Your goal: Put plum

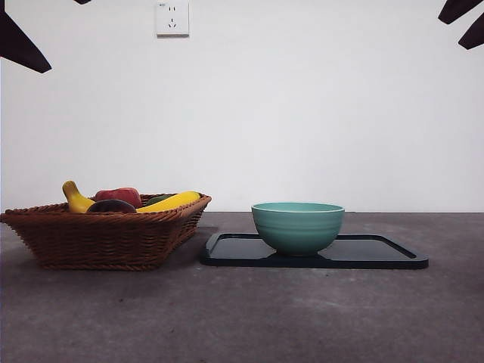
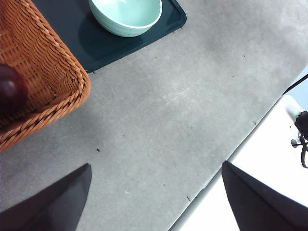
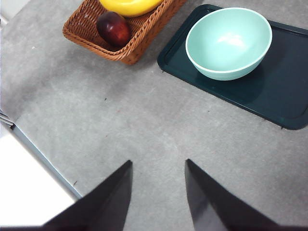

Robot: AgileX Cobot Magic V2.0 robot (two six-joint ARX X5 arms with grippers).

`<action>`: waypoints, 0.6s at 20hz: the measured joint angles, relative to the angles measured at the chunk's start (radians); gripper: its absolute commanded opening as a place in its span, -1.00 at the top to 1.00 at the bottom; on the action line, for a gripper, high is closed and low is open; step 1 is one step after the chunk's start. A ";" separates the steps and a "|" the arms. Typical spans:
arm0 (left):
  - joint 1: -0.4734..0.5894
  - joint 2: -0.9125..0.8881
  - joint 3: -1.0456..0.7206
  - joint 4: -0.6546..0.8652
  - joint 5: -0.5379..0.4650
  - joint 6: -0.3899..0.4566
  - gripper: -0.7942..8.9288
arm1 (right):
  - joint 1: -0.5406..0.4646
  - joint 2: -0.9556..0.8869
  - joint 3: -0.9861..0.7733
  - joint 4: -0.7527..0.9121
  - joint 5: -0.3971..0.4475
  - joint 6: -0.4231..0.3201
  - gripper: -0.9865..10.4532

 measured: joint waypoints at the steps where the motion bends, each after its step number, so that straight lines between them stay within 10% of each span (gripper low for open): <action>1: 0.000 0.000 0.000 0.000 0.000 0.000 -0.05 | 0.000 0.000 0.000 0.002 0.002 0.015 0.52; 12: 0.000 0.000 0.000 0.001 0.000 0.001 -0.05 | -0.042 0.341 0.180 0.154 0.082 0.173 0.41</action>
